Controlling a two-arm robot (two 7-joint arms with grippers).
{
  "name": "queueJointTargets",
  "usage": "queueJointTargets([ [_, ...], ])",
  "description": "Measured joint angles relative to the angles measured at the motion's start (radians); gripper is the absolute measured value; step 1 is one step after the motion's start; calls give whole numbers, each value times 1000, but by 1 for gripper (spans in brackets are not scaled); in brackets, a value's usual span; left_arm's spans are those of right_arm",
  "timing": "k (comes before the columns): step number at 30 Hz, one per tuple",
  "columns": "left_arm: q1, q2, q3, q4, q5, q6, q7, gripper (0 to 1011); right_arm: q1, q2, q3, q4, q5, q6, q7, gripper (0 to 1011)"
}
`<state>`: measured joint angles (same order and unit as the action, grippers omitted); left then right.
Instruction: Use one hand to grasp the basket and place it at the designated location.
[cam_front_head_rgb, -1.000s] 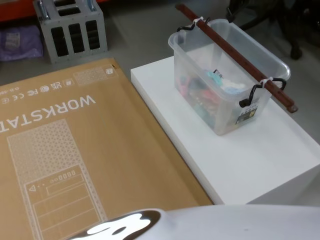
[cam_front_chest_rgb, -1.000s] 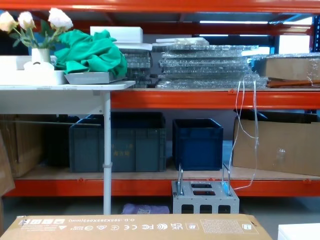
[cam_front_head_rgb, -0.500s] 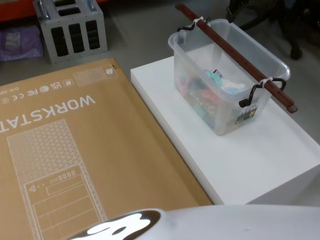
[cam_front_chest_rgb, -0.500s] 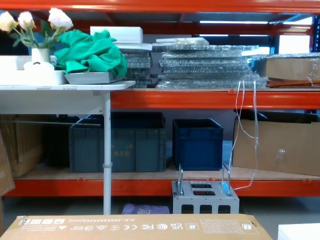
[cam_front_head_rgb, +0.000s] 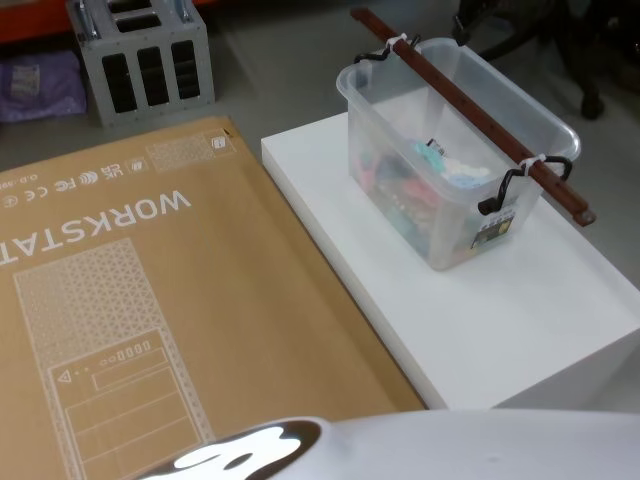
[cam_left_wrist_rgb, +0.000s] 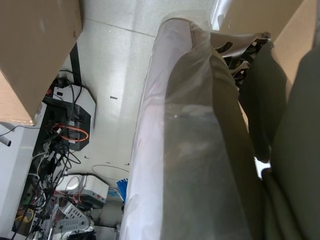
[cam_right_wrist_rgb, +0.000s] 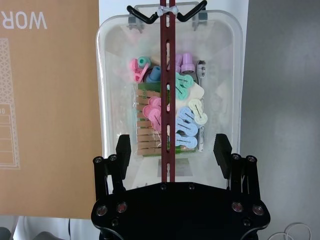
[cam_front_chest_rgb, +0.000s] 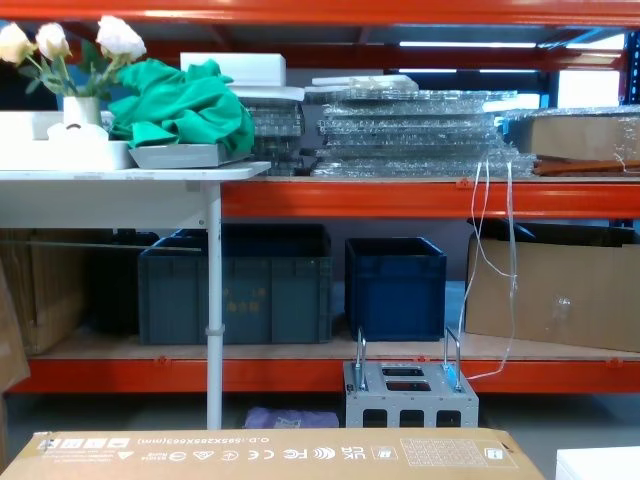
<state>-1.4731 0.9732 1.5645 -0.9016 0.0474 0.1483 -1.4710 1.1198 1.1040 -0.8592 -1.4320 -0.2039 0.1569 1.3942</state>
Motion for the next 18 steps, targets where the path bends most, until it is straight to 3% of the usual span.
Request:
queueJointTargets([
  [18,0,0,0,0,0,0,0,0,0,0,0,0,0,0,0,1000],
])
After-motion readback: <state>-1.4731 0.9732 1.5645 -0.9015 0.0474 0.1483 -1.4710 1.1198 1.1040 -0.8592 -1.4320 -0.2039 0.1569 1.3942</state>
